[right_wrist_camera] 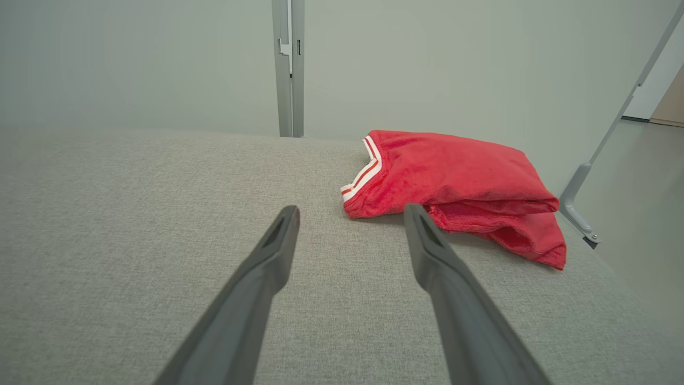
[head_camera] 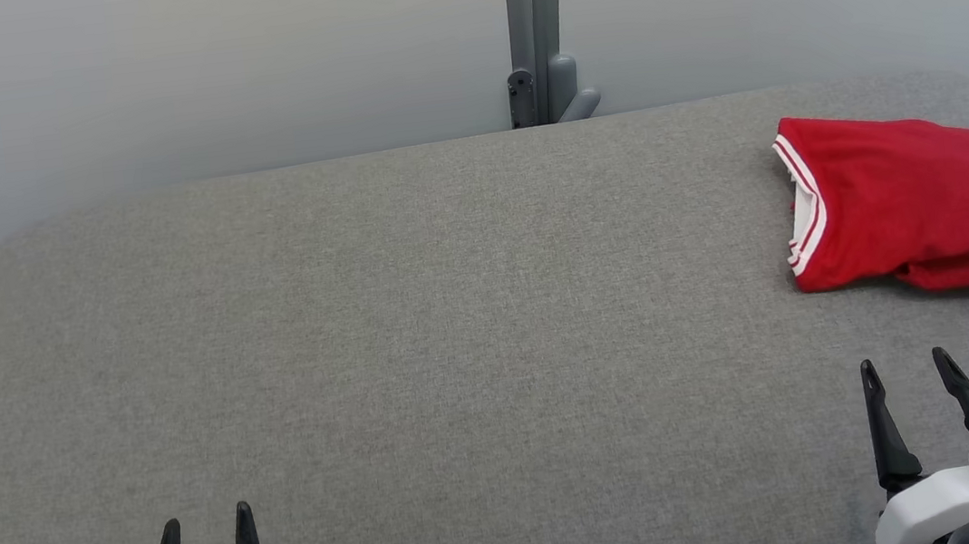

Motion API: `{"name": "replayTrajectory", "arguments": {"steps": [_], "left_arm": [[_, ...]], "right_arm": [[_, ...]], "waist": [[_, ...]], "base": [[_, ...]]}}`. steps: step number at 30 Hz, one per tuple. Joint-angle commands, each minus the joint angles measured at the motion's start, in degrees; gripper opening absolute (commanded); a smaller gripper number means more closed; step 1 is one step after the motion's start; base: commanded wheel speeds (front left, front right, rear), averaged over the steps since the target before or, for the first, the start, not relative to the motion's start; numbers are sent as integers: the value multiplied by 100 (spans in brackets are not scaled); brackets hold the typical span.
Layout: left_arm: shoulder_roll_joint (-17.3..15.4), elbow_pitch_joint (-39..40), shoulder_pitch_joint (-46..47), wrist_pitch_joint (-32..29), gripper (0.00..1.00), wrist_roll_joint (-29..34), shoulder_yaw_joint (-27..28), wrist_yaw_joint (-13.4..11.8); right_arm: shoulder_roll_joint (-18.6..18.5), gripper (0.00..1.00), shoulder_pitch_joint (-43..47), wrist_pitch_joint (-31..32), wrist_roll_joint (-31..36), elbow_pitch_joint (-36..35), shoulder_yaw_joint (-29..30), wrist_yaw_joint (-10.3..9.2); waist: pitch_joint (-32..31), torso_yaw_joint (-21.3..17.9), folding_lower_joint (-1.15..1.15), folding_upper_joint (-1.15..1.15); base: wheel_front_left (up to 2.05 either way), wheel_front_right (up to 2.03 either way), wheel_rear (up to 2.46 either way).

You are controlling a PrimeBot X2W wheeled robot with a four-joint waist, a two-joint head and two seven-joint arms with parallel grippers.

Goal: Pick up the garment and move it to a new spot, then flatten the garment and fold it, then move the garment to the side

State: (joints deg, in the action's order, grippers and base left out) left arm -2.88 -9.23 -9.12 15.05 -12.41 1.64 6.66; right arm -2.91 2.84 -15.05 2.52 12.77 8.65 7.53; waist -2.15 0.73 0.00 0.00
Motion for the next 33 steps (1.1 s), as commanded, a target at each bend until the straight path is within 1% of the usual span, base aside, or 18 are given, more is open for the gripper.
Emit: {"name": "replayTrajectory", "arguments": {"steps": [1,7,31,32,33], "left_arm": [[-7,8,33,13,100,-8,15,23],[-8,-5,17,13,100,16,31,35],[-1,-44,47,1,100,1,25,36],[19,-143,-36,-10,0,-6,15,39],[23,-201,-48,-18,0,-6,11,39]], "right_arm": [[-5,100,-66,-16,-51,15,32,-10],[-5,100,-120,-15,-53,154,139,-9],[-1,100,-132,-2,-20,175,77,-1],[43,0,-44,8,-22,296,86,1],[58,0,-36,11,-22,348,88,1]], "waist": [[8,1,0,0],[40,-38,0,0],[71,-47,0,0],[72,-47,0,0],[72,-47,0,0]], "base": [[0,0,0],[0,0,0],[0,0,0],[0,0,0],[0,0,0]]}}
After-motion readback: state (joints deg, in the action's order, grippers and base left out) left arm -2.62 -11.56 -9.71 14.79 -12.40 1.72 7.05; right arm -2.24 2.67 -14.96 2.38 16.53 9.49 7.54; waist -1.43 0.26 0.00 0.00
